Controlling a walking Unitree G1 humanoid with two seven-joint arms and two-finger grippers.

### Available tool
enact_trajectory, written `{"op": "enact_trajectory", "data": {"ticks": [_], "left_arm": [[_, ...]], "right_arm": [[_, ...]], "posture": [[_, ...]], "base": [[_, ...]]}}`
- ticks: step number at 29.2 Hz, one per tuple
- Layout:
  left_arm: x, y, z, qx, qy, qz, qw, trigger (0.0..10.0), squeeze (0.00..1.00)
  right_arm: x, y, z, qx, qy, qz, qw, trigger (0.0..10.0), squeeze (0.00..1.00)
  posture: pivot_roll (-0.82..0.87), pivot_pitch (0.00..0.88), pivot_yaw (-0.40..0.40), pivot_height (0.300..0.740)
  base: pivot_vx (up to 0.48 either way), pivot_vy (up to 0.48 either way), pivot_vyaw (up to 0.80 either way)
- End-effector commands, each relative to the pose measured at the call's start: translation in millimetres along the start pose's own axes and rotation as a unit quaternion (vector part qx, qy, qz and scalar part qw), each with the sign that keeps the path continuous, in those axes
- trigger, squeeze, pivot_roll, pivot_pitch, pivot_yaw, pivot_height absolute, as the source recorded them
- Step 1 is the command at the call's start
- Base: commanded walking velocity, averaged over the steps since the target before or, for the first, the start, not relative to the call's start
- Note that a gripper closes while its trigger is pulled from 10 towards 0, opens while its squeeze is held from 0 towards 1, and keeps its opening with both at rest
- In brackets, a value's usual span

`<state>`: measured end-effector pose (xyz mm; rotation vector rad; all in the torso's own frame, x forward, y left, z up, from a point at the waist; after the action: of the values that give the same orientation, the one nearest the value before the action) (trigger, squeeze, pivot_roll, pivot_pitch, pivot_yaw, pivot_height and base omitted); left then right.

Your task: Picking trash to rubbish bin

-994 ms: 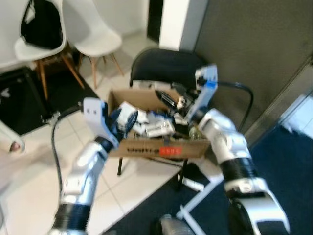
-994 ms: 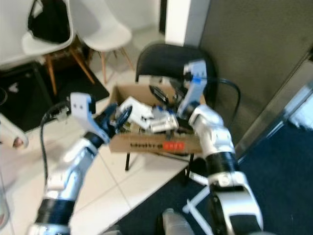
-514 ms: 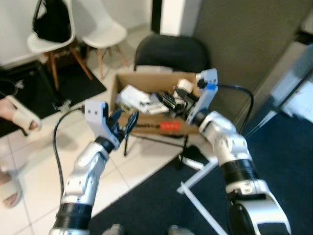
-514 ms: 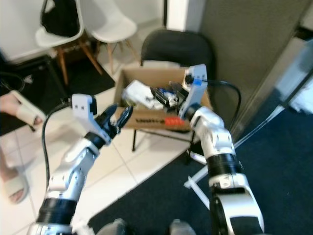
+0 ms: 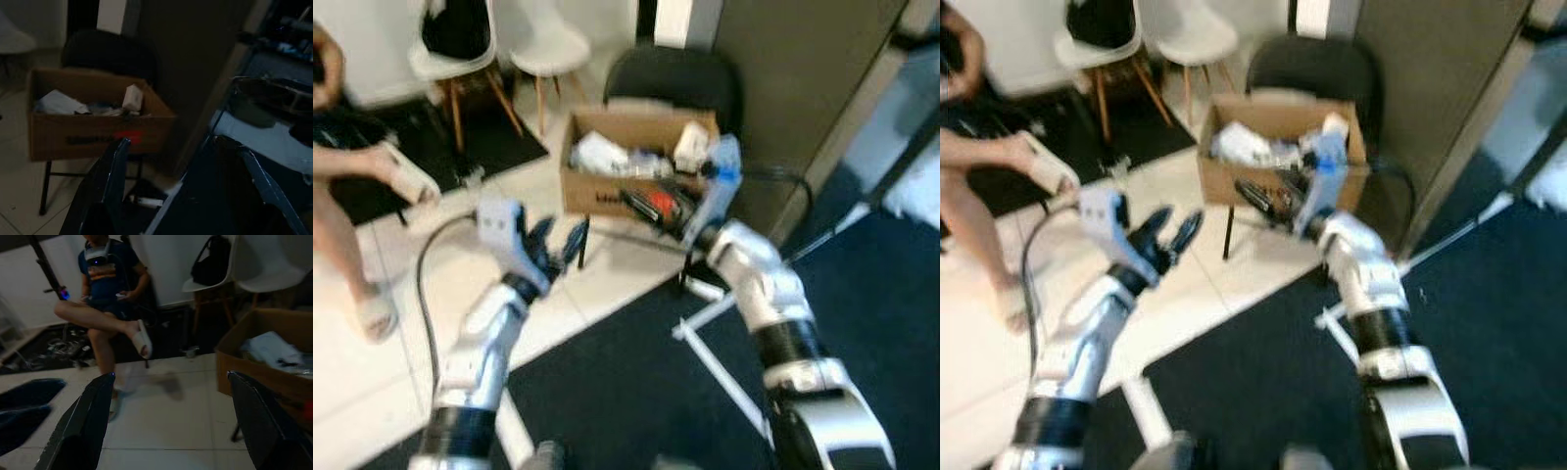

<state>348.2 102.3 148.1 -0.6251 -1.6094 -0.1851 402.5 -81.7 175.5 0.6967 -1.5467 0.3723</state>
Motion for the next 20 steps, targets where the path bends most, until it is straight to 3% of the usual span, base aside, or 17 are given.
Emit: {"op": "enact_trajectory", "data": {"ticks": [1,20], "left_arm": [[-2.0,3.6,2.5,0.006,0.0,0.004,1.0,10.0,0.0],[-2.6,3.3,2.9,0.004,-0.001,0.008,1.0,10.0,0.0]], "right_arm": [[4.6,9.5,-5.4,0.019,-0.008,0.012,1.0,10.0,0.0],[2.6,13.3,-5.2,0.031,-0.004,0.023,0.999,10.0,0.0]], "posture": [[-0.05,0.0,-0.053,0.74],[-0.06,0.0,-0.052,0.74]], "base": [[0.0,0.0,0.79],[0.0,0.0,0.79]]}}
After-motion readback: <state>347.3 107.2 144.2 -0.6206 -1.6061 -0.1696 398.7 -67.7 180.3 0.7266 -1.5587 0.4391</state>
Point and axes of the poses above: a point about 5 cm out from each wrist's last joint towards the gripper, its own z axis pointing back from the gripper into the wrist, its own x axis along the axis of the wrist's last joint, y = z × x, the point moved 6 cm from there along -z, pointing out of the wrist towards the gripper, and after that the axes turned 1 degree about z, right-handed, at the moved point
